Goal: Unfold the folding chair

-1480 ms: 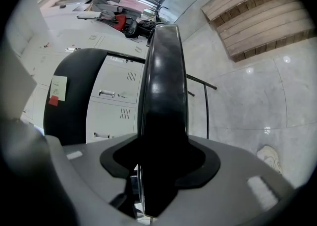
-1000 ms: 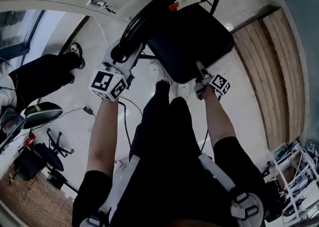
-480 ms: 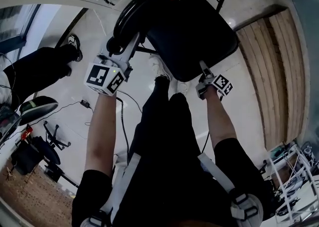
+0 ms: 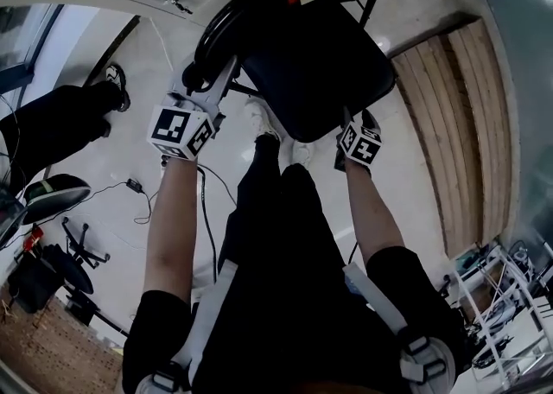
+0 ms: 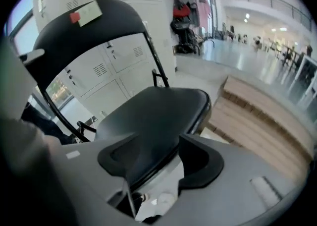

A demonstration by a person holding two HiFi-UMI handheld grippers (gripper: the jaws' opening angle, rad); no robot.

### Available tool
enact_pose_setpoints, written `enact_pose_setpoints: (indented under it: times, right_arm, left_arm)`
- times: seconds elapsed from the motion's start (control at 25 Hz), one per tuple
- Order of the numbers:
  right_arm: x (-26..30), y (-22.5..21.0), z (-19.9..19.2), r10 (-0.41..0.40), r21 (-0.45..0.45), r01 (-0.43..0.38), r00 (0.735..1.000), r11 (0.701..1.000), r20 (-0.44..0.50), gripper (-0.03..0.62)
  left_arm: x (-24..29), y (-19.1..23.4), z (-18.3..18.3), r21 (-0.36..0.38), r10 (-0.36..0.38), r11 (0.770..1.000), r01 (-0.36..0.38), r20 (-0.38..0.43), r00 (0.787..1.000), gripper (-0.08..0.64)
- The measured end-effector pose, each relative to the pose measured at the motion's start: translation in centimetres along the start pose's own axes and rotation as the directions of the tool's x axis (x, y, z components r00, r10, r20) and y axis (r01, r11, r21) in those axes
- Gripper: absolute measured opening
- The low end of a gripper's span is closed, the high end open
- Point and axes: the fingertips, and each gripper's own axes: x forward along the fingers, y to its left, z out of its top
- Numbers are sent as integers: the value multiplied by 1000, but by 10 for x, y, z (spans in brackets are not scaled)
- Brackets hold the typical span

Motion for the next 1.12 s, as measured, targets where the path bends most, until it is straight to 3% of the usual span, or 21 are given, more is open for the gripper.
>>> enact_pose_setpoints:
  times: [0.08,0.2,0.36,0.48,0.88,1.12]
  right_arm:
    - [-6,32,15,49,-104,-46,999,993,24,212]
    - [3,89,6,139,-218,-153,987,964,-81,179]
    - [27,124,-39,93,-338,-187,957,922,-276,137]
    - [40,120,-69,20,-415,-182,931,891,-364,98]
    - [68,106,-103,-22,-417,-190,891,889,-454,81]
    - [81,100,-117,-43,-434,-173,895,884,-444,81]
  left_arm:
    - [1,-1,0,-2,-7,1000,7,-5,1000,169]
    - [3,-1,-1,-12,-24,1000,24,-8,1000,167]
    - [6,11,-2,-10,-17,1000,17,-6,1000,167]
    - [10,21,-4,-5,-21,1000,21,0,1000,169]
    - [26,58,-19,-30,-42,999,43,14,999,175]
    - [35,72,-26,-12,-53,998,54,35,998,181]
